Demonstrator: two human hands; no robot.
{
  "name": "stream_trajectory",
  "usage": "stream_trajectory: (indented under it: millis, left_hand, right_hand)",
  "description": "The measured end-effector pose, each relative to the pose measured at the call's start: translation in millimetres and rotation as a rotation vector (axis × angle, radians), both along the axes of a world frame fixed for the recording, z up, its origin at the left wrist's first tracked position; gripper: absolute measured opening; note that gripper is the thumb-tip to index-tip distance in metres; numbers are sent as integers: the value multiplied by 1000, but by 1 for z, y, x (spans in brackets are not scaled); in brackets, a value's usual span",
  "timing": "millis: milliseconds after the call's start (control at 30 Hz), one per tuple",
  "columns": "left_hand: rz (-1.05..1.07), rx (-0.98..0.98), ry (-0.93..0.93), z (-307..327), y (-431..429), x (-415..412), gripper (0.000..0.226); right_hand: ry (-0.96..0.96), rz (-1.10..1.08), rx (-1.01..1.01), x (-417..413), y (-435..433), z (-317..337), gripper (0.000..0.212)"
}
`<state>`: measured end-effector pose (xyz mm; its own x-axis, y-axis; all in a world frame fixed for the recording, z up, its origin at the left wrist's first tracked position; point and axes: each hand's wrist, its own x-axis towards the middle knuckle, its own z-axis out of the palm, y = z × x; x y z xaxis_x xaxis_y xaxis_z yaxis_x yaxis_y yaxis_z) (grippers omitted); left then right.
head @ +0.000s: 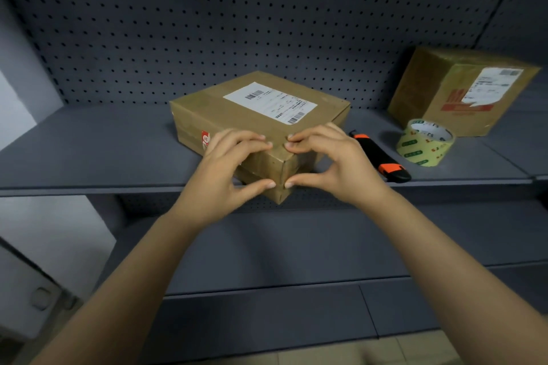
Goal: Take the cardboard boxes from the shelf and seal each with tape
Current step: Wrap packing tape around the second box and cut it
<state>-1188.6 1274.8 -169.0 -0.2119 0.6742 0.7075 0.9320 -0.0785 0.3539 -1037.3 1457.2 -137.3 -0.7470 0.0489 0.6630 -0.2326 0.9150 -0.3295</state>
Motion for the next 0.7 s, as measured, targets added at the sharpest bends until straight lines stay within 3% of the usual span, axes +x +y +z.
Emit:
stream_trajectory:
  millis: [100,200,400,533,700]
  left_hand:
    - [45,9,-128,-11,-9,29,59]
    - [128,140,-245,-14,-3,45,47]
    - [191,333,-174,-17,23,47,22]
    - [310,379,-126,-23,23,46,22]
    - [406,337,6,-19,17,34,25]
  right_hand:
    - [50,71,-54,-4,-3,3,33]
    - [43,148,-195,-10,-3,0,20]
    - [117,111,-431,-26,-10,-7,7]
    - [124,126,-279,-28,-2,-12,11]
    - [135,198,-14,-37,10,-21,35]
